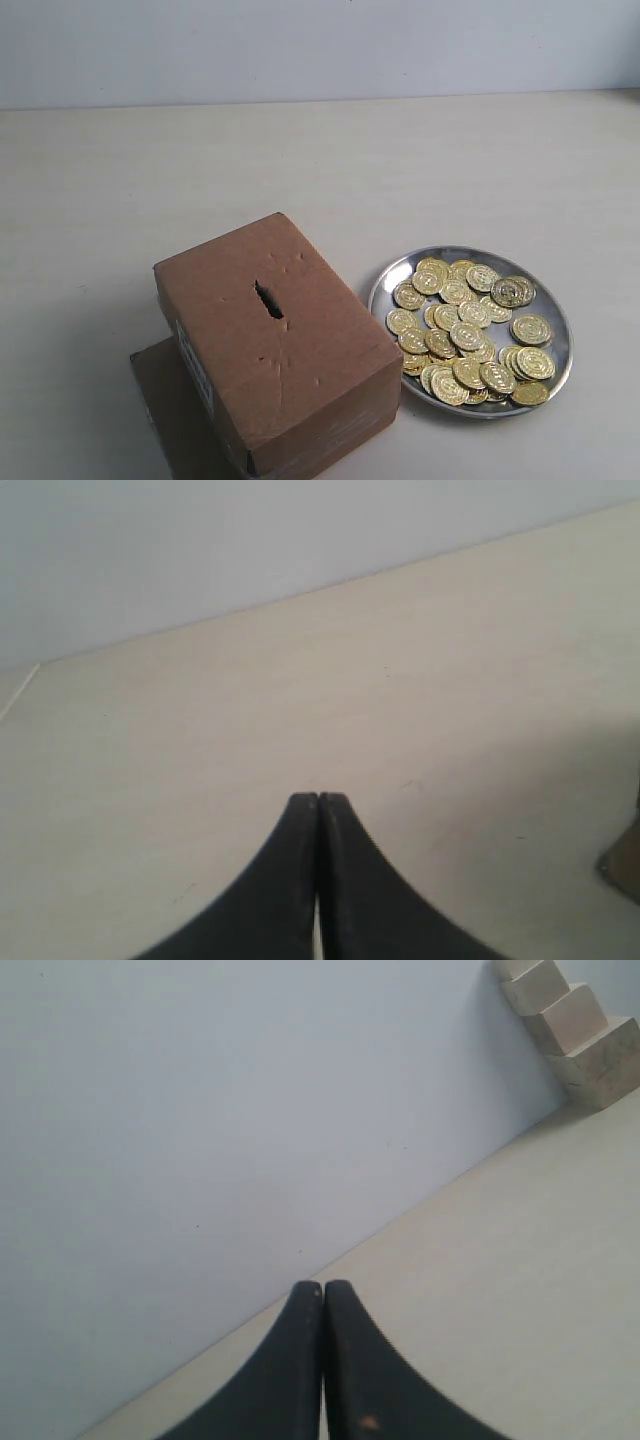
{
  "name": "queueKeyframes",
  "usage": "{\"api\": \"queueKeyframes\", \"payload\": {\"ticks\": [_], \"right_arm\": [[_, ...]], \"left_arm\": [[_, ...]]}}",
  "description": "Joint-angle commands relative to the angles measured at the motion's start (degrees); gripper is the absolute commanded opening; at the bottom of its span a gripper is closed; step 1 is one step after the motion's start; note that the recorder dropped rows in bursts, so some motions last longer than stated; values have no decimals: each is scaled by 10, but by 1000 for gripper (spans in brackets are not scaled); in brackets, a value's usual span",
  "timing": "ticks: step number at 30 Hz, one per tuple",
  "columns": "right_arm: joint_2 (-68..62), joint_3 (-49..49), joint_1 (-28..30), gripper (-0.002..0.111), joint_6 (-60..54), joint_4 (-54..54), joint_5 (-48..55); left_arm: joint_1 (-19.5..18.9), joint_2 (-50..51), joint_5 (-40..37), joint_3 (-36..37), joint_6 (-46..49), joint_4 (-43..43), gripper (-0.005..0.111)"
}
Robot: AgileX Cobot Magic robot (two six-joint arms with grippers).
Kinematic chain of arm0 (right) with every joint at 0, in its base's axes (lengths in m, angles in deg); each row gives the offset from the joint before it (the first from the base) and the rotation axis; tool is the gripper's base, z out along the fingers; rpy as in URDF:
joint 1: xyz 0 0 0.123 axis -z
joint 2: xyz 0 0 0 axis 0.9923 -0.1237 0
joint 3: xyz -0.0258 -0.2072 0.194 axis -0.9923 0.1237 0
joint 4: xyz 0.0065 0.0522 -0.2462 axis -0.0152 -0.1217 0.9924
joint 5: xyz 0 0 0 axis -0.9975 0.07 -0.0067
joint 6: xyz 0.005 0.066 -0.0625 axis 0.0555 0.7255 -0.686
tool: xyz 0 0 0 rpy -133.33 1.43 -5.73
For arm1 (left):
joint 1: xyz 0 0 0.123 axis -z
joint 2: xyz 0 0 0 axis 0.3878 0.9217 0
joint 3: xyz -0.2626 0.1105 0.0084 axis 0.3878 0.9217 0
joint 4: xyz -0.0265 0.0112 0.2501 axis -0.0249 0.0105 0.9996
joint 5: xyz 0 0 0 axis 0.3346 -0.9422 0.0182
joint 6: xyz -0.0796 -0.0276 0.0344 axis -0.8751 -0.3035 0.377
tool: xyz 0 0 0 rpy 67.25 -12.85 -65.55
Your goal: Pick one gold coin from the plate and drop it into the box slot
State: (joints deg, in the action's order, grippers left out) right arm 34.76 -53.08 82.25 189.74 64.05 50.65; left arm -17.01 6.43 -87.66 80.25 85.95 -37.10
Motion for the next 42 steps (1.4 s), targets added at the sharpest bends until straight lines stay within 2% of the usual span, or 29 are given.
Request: {"api": "queueKeyframes", "payload": {"ticks": [1, 9, 42], "right_arm": [[4, 2, 4, 0, -1, 2, -2], [4, 2, 4, 0, -1, 2, -2], [4, 2, 4, 0, -1, 5, -11]], "left_arm": [[19, -3, 3, 2, -54, -21, 0], [22, -3, 3, 2, -82, -23, 0], [23, -3, 3, 2, -74, -23, 0]]}}
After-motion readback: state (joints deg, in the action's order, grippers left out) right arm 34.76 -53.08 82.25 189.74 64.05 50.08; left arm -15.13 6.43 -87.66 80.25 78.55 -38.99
